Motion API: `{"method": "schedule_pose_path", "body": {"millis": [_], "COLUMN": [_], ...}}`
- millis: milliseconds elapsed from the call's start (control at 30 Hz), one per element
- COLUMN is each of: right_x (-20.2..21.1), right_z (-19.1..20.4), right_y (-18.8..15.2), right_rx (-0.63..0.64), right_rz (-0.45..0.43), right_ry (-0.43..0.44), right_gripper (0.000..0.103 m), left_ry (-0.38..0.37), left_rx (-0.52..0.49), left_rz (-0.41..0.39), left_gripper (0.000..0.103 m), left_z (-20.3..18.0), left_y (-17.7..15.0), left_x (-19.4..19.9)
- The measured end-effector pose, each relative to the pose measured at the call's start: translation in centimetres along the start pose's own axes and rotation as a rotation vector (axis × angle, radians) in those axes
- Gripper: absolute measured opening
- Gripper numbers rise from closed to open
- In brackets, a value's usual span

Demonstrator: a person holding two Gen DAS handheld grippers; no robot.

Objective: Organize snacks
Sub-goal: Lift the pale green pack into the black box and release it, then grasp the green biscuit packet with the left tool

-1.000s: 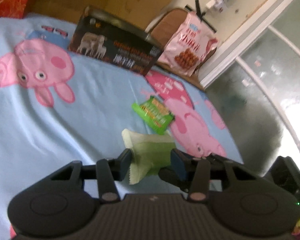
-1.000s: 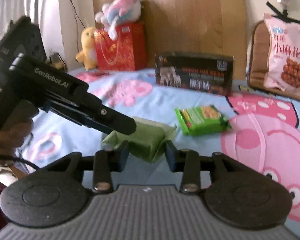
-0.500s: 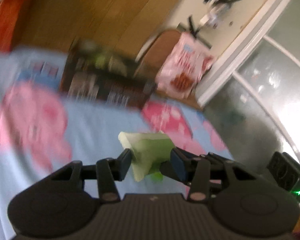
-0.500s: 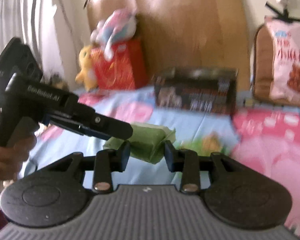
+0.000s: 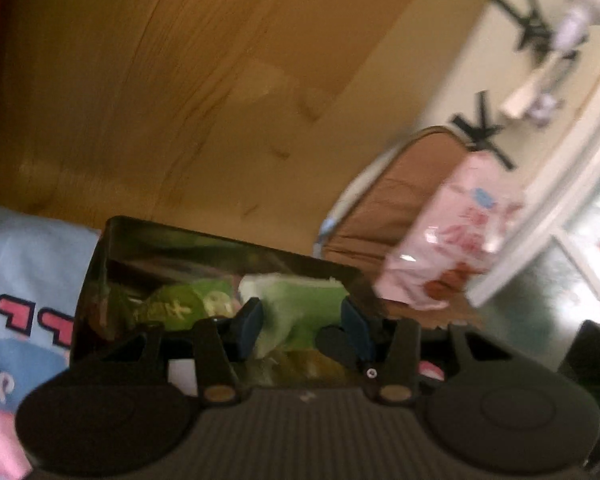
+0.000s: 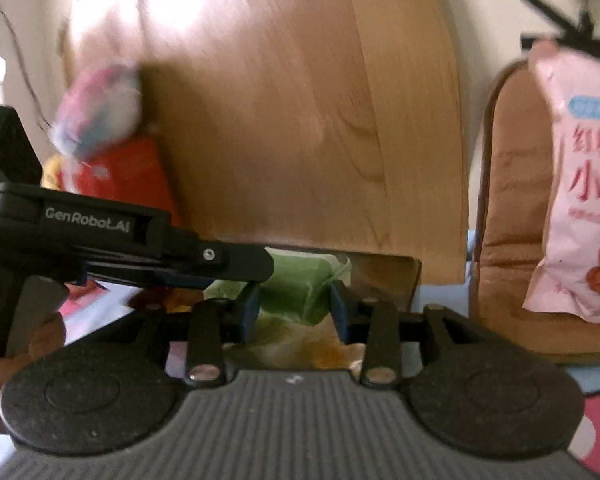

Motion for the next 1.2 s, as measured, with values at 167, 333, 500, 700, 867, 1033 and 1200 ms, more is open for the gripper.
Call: {"method": "schedule_pose_path", "body": {"millis": [167, 333, 500, 700, 867, 1033, 1200], "right_x": [0.5, 8.2, 14.0, 15.6, 16.1, 17.1, 19.3], "right_z": [-0.9, -1.6, -2.3, -0.7, 2.6, 6.4, 11.1], "right_y": [0.3, -0.9, -9.1, -14.6, -15.1, -16.5, -18.7], "right_rx": [-0.022, -0.149, -0.258, -0.354, -0.315, -0.241, -0.096], "right_rz": [-0.041, -0.120, 0.024, 0.099, 0.136, 0.170, 0.200], "right_ry": [-0.027, 0.042, 0.083, 0.116, 0.172, 0.231, 0.274], "right_gripper": [0.047, 0.047, 0.046, 0.038, 0.031, 0.032, 0.035], "left_ry": [0.006, -0.038, -0.133, -0.196, -0.171, -0.162, -0.157], "left_rx": [0.012, -0.047, 0.036, 0.194, 0.211, 0.178, 0.112], "left_rz": [-0.039, -0.101, 0.086, 0.243, 0.210, 0.210, 0.221], "left_gripper": [0.049, 0.049, 0.049, 0.047, 0.041, 0.036, 0.036], "left_z": [0.1, -2.2, -3.1, -3.6, -2.9, -1.9, -2.2], "left_y": [0.8, -1.6, -11.4, -19.2, -20.0, -22.0, -24.7], "left_x": [0.3, 6.8, 9.5, 9.0, 10.3, 13.6, 17.4]}}
Point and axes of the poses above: each gripper's, at about its wrist camera, not at the fingertips, and x roughly against the way its jaws point, z to its left, y to its top, the point moved 10 cm from there along -x, roughly the way its jaws point, and after that the axes turned 3 degrees about -x, right-handed, at the moved point
